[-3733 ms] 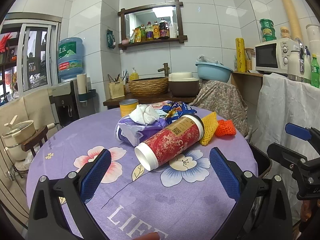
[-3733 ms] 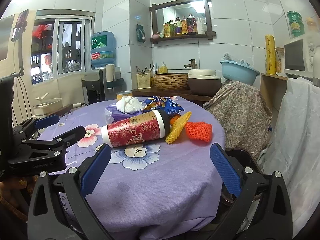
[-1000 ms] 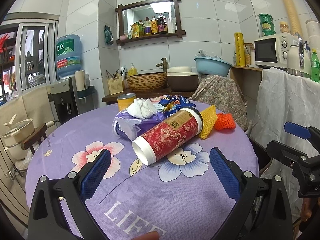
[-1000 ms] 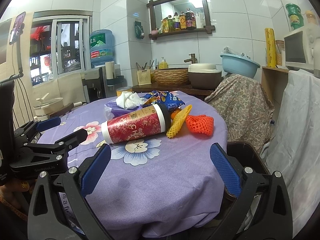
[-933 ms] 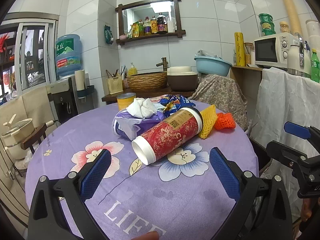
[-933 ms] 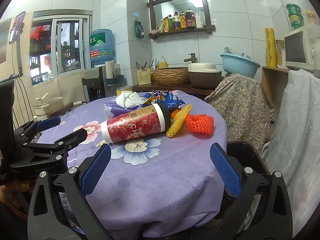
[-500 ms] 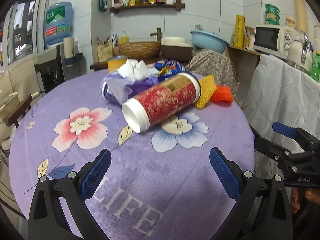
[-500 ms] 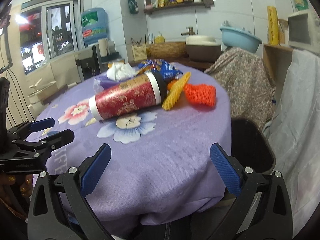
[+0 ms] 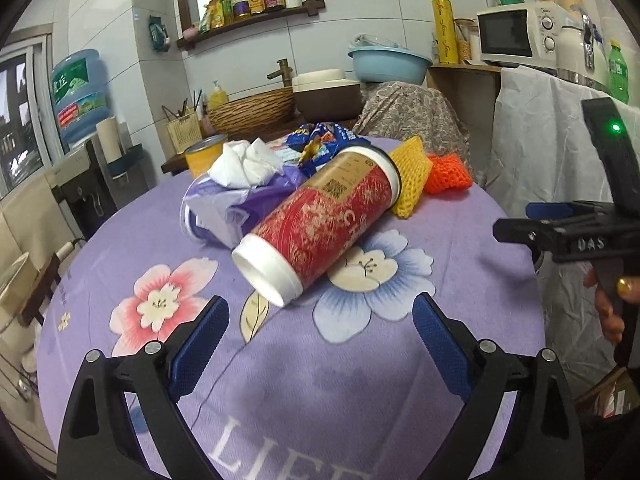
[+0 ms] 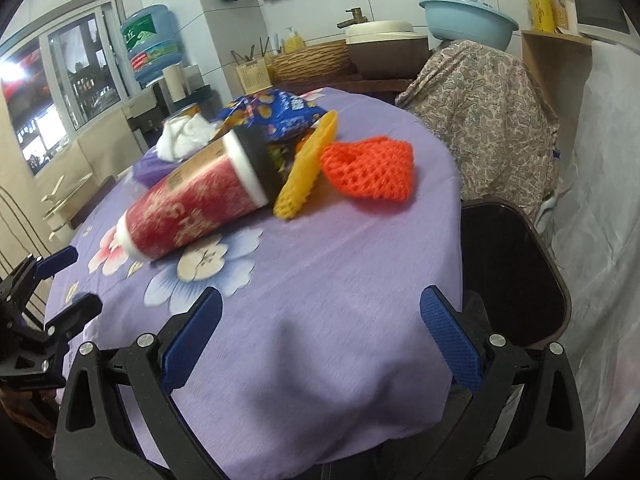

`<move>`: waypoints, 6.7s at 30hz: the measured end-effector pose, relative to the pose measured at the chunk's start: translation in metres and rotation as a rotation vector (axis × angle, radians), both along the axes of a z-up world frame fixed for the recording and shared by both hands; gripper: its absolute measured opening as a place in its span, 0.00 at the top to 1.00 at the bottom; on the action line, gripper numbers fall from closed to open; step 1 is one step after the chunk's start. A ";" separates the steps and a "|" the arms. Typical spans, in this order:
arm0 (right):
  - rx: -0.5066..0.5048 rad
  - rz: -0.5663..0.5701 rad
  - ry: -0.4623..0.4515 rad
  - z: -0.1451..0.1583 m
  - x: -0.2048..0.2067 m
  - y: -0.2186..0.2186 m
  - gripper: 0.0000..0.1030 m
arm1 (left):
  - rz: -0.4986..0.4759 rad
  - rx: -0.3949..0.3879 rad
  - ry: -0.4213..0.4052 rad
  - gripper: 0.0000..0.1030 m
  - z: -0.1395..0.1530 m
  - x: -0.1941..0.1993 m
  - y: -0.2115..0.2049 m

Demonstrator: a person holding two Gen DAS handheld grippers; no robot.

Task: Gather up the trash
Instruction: 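Grasp the orange foam net with the right tool while the left tool approaches the red cup, then grasp the red paper cup with the left tool and lift it, then drop the red cup into the black bin with the left tool while the right tool drops the orange net, then grasp the yellow foam net with the right tool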

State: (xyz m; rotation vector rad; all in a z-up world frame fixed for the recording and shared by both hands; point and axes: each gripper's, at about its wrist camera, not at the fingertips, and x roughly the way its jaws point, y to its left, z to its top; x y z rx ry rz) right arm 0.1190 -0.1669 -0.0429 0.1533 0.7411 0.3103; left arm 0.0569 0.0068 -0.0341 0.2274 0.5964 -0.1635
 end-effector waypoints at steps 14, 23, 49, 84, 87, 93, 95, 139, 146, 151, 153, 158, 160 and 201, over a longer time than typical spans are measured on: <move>-0.007 -0.076 0.046 0.005 0.102 -0.023 0.21 | -0.181 0.065 0.075 0.28 0.017 0.065 -0.028; 0.026 0.005 0.110 -0.019 0.107 -0.012 0.70 | -0.256 0.127 0.116 0.28 0.019 0.093 -0.044; 0.011 -0.019 0.002 0.004 0.062 -0.030 0.75 | -0.333 0.535 0.343 0.23 -0.008 0.177 -0.094; 0.084 -0.028 -0.060 0.022 0.035 -0.056 0.75 | -0.189 0.050 -0.020 0.24 0.073 0.097 -0.042; 0.080 -0.068 -0.083 0.030 0.033 -0.075 0.75 | -0.210 0.034 -0.033 0.24 0.078 0.090 -0.045; 0.038 -0.218 -0.041 0.022 0.051 -0.133 0.75 | -0.289 -0.054 -0.052 0.24 0.096 0.081 -0.065; 0.026 -0.246 0.016 0.005 0.062 -0.148 0.75 | -0.314 -0.078 -0.063 0.24 0.101 0.081 -0.075; -0.018 -0.529 0.150 -0.115 -0.035 -0.217 0.25 | -0.369 0.060 0.380 0.24 -0.116 0.197 -0.368; 0.007 -0.539 0.129 -0.107 -0.048 -0.216 0.25 | -0.414 0.164 0.513 0.23 -0.148 0.196 -0.378; 0.019 -0.550 0.120 -0.104 -0.053 -0.218 0.25 | -0.417 0.139 0.453 0.14 -0.134 0.192 -0.374; 0.018 -0.554 0.120 -0.103 -0.054 -0.217 0.25 | -0.415 0.120 0.445 0.14 -0.126 0.190 -0.373; 0.014 -0.559 0.122 -0.102 -0.054 -0.215 0.25 | -0.431 0.081 0.359 0.13 -0.083 0.177 -0.361; 0.017 -0.558 0.121 -0.100 -0.053 -0.213 0.25 | -0.448 0.070 0.300 0.11 -0.061 0.162 -0.352; -0.214 0.104 -0.002 -0.006 0.076 0.046 0.24 | 0.026 -0.070 0.036 0.06 0.008 0.069 -0.017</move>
